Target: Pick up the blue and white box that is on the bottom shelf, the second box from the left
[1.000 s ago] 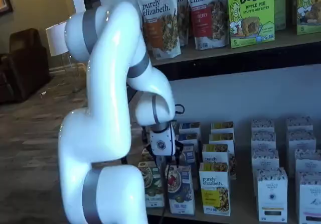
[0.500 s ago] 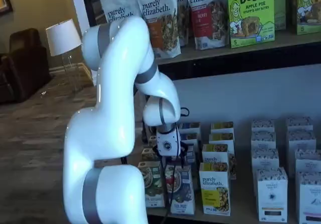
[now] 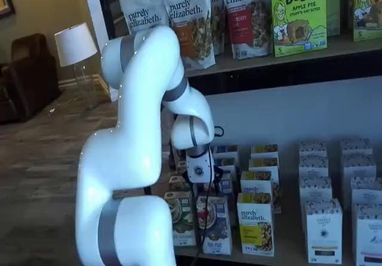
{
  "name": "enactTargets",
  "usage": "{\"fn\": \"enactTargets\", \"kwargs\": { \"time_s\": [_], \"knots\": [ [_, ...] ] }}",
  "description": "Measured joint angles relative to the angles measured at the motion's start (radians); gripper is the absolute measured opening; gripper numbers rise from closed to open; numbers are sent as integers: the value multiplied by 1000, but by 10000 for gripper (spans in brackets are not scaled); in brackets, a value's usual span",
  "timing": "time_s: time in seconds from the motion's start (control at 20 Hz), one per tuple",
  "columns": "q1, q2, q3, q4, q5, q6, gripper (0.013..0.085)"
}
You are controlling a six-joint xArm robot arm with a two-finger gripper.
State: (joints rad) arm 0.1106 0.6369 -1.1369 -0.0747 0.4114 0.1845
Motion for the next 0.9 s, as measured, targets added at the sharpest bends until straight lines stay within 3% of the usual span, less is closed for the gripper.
{"fn": "enactTargets", "kwargs": {
  "time_s": [0.5, 0.9],
  "knots": [
    [-10, 42, -89, 28, 79, -36, 850],
    [-15, 142, -199, 71, 94, -79, 850]
  ]
}}
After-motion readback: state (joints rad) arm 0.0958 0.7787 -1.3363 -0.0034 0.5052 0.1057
